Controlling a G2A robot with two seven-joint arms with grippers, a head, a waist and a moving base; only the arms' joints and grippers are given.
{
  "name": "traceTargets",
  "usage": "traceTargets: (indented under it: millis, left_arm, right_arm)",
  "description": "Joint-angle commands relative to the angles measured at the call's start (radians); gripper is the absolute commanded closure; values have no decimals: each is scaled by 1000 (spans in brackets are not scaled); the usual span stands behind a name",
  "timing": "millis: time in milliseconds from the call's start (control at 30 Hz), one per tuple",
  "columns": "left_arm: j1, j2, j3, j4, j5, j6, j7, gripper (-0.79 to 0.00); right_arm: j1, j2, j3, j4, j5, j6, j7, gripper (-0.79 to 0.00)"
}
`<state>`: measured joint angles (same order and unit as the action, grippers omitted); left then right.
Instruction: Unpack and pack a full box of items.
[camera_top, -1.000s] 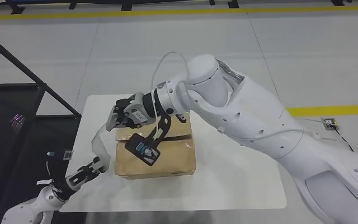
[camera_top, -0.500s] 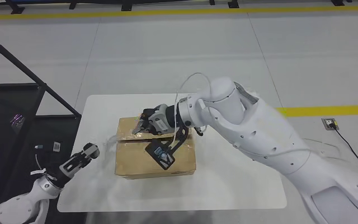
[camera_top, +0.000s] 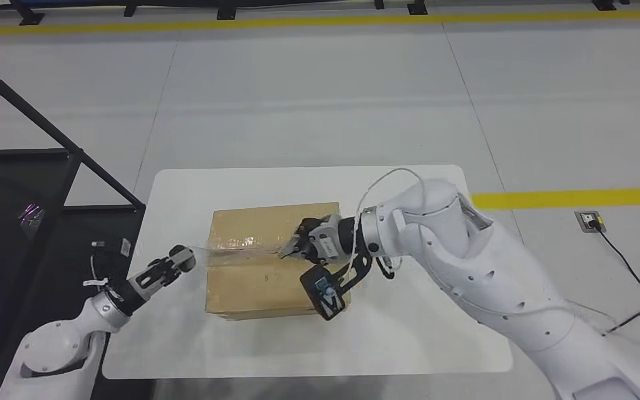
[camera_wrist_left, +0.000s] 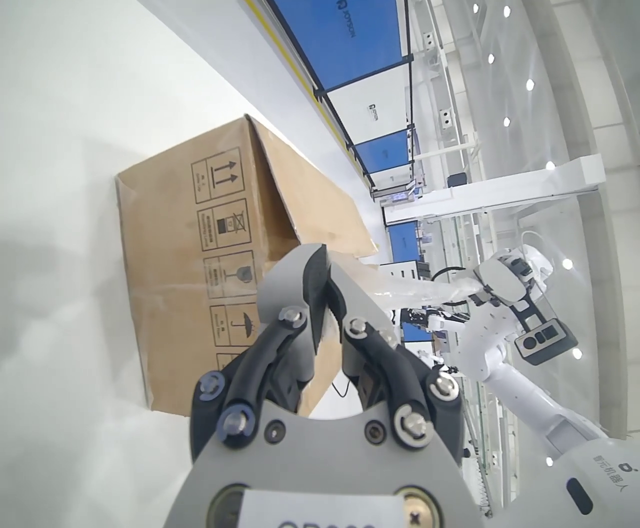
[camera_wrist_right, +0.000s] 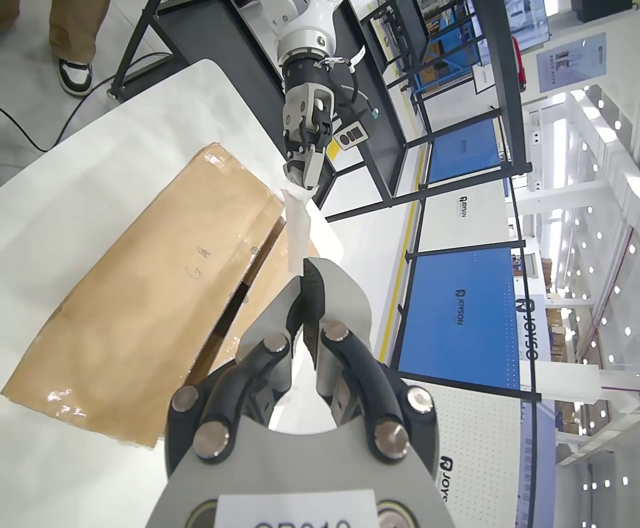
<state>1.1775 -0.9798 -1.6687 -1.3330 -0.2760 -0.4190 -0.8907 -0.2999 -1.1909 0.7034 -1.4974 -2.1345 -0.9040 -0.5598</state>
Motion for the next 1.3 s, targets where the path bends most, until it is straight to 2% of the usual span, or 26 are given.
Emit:
traceTargets:
  millis: [0, 167, 433, 600, 833, 1133, 1267]
  left_arm:
    - [-10, 0, 10, 10, 0, 1, -4, 0]
    - [-25, -1, 31, 23, -3, 3, -11, 0]
    - [-59, 1, 53, 58, -2, 17, -21, -9]
    - [-77, 1, 67, 79, 4, 19, -15, -142]
    - [-90, 2, 77, 101, 13, 12, -4, -259]
    - [-85, 7, 67, 113, 6, -4, 4, -259]
    - [-79, 10, 58, 118, 7, -15, 5, -262]
  right_arm:
    - [-8, 4, 6, 2, 5, -4, -6, 0]
    - [-15, 11, 13, 30, 19, -26, -8, 0]
    - [5, -3, -8, 95, 75, -62, 40, 0]
    - [11, -7, -13, 123, 97, -58, 42, 0]
    - [15, -11, -14, 165, 134, -73, 67, 0]
    - [16, -8, -19, 187, 139, -71, 53, 0]
    - [13, -9, -16, 194, 151, -81, 94, 0]
